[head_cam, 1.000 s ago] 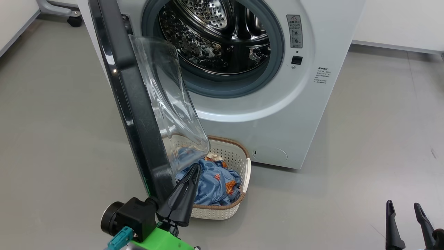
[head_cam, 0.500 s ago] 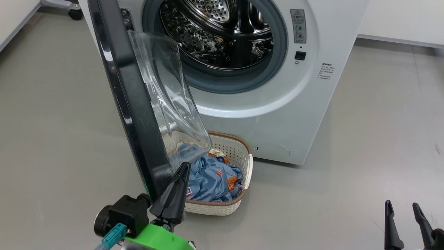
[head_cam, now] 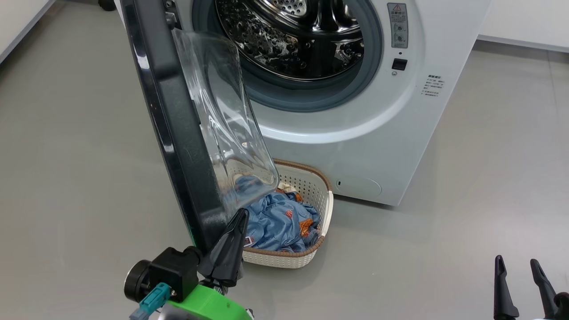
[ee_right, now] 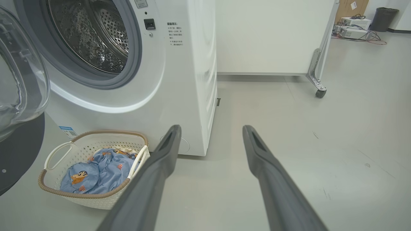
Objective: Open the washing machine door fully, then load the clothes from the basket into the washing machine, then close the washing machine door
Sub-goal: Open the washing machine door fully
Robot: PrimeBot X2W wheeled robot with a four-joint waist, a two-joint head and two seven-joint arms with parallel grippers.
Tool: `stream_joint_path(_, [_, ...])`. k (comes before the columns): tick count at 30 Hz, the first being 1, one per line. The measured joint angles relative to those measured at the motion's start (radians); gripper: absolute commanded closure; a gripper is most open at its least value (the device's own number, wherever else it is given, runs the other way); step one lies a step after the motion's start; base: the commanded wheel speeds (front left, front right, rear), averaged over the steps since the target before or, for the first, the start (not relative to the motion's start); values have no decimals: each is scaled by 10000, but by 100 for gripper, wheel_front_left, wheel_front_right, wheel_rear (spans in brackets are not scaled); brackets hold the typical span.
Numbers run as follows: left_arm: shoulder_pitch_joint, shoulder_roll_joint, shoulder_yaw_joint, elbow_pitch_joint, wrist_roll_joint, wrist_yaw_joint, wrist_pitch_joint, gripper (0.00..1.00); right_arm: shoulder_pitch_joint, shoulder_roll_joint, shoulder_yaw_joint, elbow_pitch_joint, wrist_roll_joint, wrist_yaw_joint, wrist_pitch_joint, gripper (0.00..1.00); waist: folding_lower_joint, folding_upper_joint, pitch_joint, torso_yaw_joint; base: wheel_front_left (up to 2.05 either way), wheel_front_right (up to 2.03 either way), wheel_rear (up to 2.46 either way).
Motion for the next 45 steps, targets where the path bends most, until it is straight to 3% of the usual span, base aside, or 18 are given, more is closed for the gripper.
stream_joint_path(30, [-353,-21,-117,128,343,441,182,100,-121,29,113,92,13,0,0,0,0,0,145,1372,0,0,0])
stream_joint_path(45, [-348,-19,738,412,374,905,171,100,-123,13,215,109,13,0,0,0,0,0,248,1903,0,0,0])
